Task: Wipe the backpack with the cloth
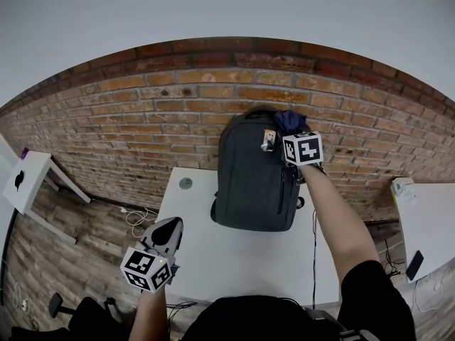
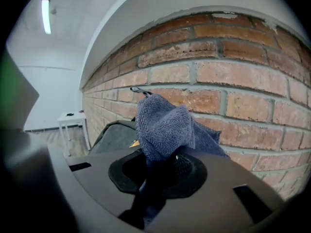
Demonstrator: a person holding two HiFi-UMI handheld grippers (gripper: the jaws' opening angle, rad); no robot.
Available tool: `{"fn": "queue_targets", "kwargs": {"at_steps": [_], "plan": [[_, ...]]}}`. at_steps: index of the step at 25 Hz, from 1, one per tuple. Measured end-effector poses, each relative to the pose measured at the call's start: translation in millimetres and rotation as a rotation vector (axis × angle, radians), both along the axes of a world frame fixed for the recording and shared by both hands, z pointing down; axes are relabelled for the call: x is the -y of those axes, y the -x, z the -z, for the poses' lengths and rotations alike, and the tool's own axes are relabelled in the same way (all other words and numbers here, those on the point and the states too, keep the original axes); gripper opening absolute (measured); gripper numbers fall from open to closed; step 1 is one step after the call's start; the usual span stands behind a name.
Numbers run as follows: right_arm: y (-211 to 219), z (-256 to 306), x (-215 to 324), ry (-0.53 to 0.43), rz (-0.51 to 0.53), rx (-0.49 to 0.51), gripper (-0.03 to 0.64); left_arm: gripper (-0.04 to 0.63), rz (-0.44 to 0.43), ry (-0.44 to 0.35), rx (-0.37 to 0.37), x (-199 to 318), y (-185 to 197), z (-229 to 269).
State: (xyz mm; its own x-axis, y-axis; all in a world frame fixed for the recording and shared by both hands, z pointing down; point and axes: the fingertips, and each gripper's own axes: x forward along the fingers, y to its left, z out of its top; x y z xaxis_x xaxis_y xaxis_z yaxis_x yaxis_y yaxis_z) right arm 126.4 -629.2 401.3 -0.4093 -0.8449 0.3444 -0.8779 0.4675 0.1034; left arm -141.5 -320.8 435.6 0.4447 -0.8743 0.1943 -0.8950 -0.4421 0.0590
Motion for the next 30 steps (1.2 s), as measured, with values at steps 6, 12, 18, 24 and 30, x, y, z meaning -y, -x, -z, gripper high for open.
{"fn": "queue_targets", "kwargs": {"at_steps": [6,12,18,24,30], "plan": [[10.5,-20.1,-14.8,0.048,0.085,-0.035,0.06,-0.005,0.022,0.008,-0.015,-6.0,8.1,-3.3],[24.9,-42.0,-36.8,0.083,0.136,-0.042,0.06,-0.005,0.006,-0.002,-0.007,-9.6,1.4,-1.3],[42.1,-67.8,-61.1,0.132,0.195,-0.043,0.06,-0.005,0.001,0.007,-0.002,-16.5,4.3,-1.6],[54.4,-91.0,-90.8,0.144,0.223,-0.008,0.06,-0.005,-0.004,0.02,-0.002,-25.8,5.1,-4.3],[52.5,-113.9,-123.2,0.163,0.224,0.107,0.06,-0.005,-0.007,0.036,-0.005,-33.8,5.6,-9.6]]}}
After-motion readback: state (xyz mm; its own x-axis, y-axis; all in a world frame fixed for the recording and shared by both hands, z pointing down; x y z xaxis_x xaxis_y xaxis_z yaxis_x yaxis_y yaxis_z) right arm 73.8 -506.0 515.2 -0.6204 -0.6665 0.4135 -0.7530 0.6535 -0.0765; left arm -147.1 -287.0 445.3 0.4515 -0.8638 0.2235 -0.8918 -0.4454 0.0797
